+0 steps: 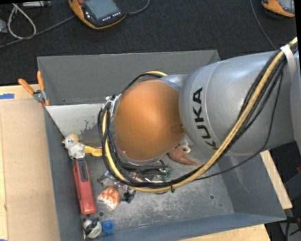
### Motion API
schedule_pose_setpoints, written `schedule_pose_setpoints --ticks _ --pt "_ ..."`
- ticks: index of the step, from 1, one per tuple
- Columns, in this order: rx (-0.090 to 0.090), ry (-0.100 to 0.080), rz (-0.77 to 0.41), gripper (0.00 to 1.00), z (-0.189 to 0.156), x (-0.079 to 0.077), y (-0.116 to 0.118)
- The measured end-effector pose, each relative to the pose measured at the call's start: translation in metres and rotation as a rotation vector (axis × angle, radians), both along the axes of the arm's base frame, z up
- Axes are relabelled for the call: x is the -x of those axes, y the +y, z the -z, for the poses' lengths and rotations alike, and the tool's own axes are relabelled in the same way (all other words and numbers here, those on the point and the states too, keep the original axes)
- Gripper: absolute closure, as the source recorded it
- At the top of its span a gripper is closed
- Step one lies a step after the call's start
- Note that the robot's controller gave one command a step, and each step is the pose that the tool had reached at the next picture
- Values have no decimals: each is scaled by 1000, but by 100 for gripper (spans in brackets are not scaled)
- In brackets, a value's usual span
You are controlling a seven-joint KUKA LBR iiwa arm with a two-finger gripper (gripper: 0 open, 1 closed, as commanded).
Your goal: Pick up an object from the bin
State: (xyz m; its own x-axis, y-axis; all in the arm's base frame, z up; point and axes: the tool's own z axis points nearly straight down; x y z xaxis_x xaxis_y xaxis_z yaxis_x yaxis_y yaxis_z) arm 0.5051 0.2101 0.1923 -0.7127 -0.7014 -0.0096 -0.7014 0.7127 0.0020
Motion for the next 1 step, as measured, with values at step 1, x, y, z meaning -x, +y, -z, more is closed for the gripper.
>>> schedule_pose_setpoints --ticks 1 --pt "0 3 2 100 -32 1 0"
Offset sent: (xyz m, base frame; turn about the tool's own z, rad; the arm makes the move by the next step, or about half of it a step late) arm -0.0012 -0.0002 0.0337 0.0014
